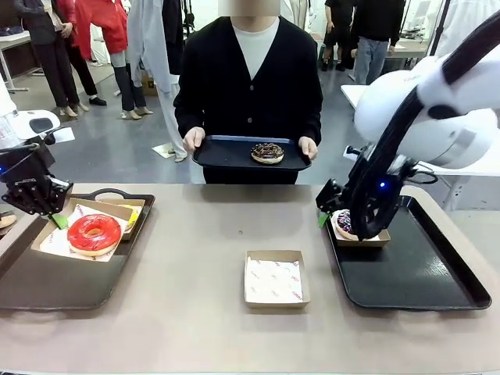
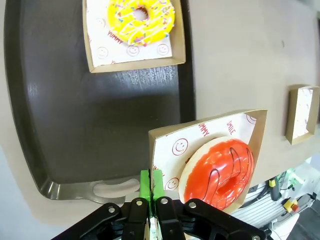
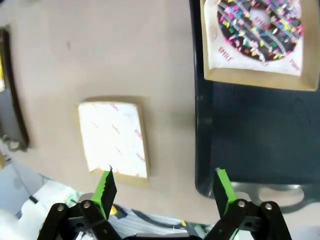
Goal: Individually package the donuts and arrange them on the tray.
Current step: Place the picked Paper togo box on the Handle tray while simultaneously picking up another Paper togo box from the table with the other hand.
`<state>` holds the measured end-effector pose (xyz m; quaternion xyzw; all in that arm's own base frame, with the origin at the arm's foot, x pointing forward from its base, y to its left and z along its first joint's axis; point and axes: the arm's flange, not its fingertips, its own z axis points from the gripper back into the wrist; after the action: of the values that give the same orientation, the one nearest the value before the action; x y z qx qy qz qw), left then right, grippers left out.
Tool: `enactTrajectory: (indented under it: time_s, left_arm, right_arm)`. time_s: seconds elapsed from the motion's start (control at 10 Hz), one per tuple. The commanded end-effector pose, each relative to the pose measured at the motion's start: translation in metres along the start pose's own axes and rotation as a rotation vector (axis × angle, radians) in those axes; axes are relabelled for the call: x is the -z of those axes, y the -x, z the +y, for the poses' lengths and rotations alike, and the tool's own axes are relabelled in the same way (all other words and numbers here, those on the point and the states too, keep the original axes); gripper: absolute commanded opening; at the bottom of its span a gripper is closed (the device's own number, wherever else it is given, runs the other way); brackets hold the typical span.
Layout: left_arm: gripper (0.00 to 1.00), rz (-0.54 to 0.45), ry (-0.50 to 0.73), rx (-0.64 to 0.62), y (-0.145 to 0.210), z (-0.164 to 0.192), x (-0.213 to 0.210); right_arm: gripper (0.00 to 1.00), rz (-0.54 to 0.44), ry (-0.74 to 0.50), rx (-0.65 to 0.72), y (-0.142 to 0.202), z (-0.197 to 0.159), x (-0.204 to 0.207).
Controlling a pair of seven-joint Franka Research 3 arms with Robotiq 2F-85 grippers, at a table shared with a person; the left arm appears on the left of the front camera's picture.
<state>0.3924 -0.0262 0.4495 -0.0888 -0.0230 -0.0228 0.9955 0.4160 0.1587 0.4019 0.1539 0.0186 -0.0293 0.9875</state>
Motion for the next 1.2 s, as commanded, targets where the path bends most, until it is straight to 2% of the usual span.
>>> enactTrajectory:
  time_s: [0.0,0.2,0.3,1.1]
  left_arm:
    - [0.01,0.006,0.019,-0.01,-0.004,0.018,0.005]
    - [0.01,0.01,0.04,-0.018,-0.01,0.022,0.011]
    - [0.01,0.015,0.008,-0.031,-0.002,0.016,0.006]
    - [0.01,0.015,0.008,-0.031,-0.002,0.016,0.006]
  right_arm:
    - [1.0,-0.006,0.043,0.023,-0.018,0.018,0.017]
    - [1.0,0.016,0.047,0.009,-0.022,0.025,0.029]
    - [1.0,0.009,0.023,-0.001,-0.012,0.01,0.024]
    - [1.0,0.009,0.023,-0.001,-0.012,0.01,0.024]
